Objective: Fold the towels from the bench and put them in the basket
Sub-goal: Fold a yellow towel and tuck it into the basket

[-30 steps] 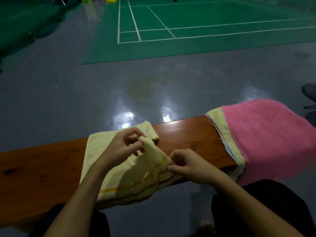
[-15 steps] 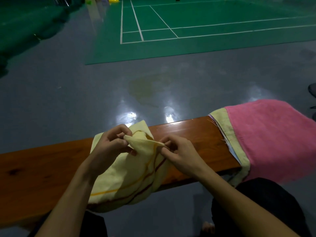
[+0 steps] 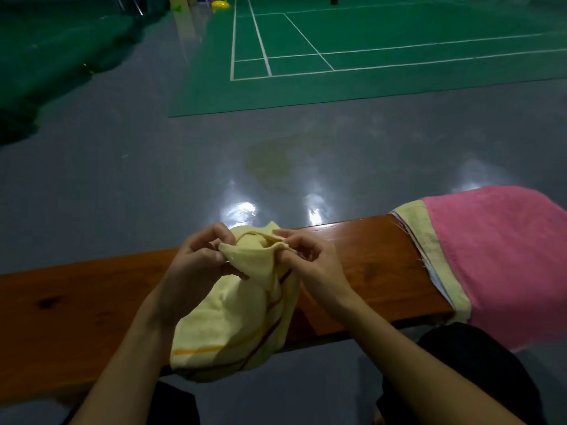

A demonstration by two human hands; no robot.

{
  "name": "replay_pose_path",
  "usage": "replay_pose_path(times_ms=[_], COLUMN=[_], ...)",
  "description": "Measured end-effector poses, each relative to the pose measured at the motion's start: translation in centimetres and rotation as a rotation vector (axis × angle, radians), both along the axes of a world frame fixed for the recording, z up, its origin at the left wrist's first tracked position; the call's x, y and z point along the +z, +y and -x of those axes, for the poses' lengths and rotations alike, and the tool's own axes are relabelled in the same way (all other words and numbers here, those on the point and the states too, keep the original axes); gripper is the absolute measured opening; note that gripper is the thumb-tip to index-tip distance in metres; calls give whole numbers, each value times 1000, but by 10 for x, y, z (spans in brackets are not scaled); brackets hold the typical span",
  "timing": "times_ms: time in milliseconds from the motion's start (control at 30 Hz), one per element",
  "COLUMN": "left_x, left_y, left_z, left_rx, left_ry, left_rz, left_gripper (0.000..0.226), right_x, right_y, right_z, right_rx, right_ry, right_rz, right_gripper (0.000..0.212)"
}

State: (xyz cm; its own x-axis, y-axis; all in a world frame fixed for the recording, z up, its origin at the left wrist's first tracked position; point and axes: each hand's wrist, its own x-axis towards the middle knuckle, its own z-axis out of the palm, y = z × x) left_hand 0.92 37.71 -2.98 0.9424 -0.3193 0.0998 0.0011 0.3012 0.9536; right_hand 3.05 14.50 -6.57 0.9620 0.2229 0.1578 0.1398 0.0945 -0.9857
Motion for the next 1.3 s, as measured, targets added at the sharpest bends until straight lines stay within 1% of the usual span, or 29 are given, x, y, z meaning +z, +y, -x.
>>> replay_pose_path(times_ms=[67, 100, 200, 267, 333, 400, 467, 533, 600, 667, 733, 800, 867, 900, 1000, 1033, 1133, 1200, 1233, 1300], left_x=[-1, 0, -3, -7, -14, -17, -17, -15, -12, -9, -4, 2, 10, 15, 33, 39, 57, 72, 80, 97], left_y=[7, 10, 13, 15, 21, 26, 29, 31, 31, 30, 27, 25, 23, 21, 12, 9, 3, 0, -2, -5], left_z=[2, 4, 10, 14, 16, 21, 23, 23, 23, 25, 28, 30, 31, 32, 38, 39, 44, 48, 51, 59], left_rx=[31, 61, 143, 176, 210, 226, 295, 390, 459, 499, 549, 574, 577, 579, 611, 619, 643, 667, 677, 688], left_ry=[-6, -18, -111, -227, -358, -466, -613, -737, -819, -853, -795, -649, -554, -533, -539, -541, -520, -529, -543, -534], left_rz=[-84, -163, -471, -706, -920, -1081, -1259, -1363, -1384, -1373, -1325, -1194, -1102, -1069, -1010, -1001, -958, -926, -901, -814], left_gripper=[14, 13, 13, 13, 20, 15, 21, 26, 24, 23, 26, 20, 15, 15, 22, 24, 30, 37, 37, 36], right_x=[4, 7, 7, 3, 0, -1, -1, 0, 1, 5, 8, 13, 20, 24, 38, 44, 64, 78, 87, 106], right_y=[-5, -10, -27, -34, -38, -40, -38, -34, -30, -28, -27, -24, -23, -24, -30, -31, -33, -35, -36, -37], right_z=[-4, -7, -19, -23, -25, -26, -26, -24, -21, -17, -12, -6, -2, -2, -1, 0, 5, 7, 9, 13], right_rx=[-28, -33, -70, -38, 10, 40, 40, 22, -17, -67, -110, -128, -124, -123, -141, -156, -206, -232, -213, -140], right_ry=[-96, -161, -398, -498, -552, -611, -676, -719, -772, -783, -720, -650, -628, -646, -691, -700, -735, -710, -662, -574], right_rz=[96, 185, 491, 618, 729, 830, 915, 975, 1008, 983, 905, 824, 803, 810, 805, 799, 857, 854, 800, 650], right_gripper=[6, 6, 9, 9, 11, 14, 15, 14, 14, 14, 19, 27, 35, 34, 16, 15, 31, 38, 38, 30])
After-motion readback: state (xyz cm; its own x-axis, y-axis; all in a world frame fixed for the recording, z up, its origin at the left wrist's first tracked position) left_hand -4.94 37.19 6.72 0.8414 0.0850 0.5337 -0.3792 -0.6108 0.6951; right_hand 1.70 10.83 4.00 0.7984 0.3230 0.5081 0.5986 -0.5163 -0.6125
